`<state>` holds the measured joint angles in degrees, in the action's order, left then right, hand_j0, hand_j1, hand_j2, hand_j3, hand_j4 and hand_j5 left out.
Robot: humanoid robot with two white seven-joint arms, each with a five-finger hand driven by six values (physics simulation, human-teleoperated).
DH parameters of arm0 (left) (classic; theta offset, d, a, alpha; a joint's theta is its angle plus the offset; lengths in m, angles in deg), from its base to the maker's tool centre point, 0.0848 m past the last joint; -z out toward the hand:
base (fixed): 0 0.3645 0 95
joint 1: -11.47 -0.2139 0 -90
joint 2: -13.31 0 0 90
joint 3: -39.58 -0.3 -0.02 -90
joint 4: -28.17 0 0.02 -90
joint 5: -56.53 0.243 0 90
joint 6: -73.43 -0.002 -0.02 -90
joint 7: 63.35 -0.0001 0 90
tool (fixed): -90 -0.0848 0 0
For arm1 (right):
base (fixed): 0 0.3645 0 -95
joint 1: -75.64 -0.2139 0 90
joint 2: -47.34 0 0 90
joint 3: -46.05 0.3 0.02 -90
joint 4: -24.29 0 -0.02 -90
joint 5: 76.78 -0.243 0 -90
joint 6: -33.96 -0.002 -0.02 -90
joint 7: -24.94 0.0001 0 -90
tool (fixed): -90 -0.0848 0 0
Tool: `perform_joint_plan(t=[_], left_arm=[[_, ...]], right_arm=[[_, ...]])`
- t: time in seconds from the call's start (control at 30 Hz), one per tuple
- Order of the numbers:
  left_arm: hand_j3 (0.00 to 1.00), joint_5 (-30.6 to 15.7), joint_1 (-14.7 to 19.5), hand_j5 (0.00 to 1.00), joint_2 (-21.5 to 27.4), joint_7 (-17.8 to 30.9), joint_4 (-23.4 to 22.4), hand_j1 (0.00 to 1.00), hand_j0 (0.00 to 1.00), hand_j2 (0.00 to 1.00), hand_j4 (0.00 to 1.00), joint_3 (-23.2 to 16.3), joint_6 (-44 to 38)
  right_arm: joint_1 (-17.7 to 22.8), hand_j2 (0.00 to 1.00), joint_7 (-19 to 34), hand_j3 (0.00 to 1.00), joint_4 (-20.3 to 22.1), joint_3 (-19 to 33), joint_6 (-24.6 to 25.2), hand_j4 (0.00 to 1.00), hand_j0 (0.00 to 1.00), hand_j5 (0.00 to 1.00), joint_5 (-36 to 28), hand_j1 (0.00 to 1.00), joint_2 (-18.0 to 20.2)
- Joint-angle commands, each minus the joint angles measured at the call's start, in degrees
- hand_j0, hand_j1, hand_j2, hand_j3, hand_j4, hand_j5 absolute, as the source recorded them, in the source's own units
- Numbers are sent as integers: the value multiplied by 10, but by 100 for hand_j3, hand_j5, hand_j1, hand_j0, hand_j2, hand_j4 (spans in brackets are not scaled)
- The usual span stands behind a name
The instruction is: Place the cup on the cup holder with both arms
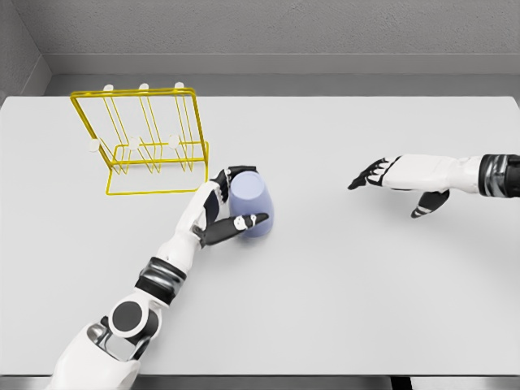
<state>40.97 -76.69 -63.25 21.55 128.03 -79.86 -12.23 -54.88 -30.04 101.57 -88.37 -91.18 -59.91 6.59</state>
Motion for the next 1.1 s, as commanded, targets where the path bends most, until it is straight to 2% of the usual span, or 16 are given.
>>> perform_joint_plan(t=[0.0, 0.47, 1.07], left_arm=[[66, -1, 0, 66, -2, 0, 5, 66, 66, 66, 66, 1, 14], [66, -5, 30, 66, -16, -2, 11, 66, 66, 66, 66, 8, 65], [62, -6, 44, 62, -16, -2, 11, 62, 62, 62, 62, 24, 103]], right_arm=[[0, 100, 0, 100, -6, 0, 1, 100, 100, 100, -3, 100, 0], [0, 100, 0, 100, -14, 0, 1, 100, 100, 100, -3, 100, -13], [1, 100, 0, 100, -14, 0, 1, 100, 100, 100, -3, 100, -13]])
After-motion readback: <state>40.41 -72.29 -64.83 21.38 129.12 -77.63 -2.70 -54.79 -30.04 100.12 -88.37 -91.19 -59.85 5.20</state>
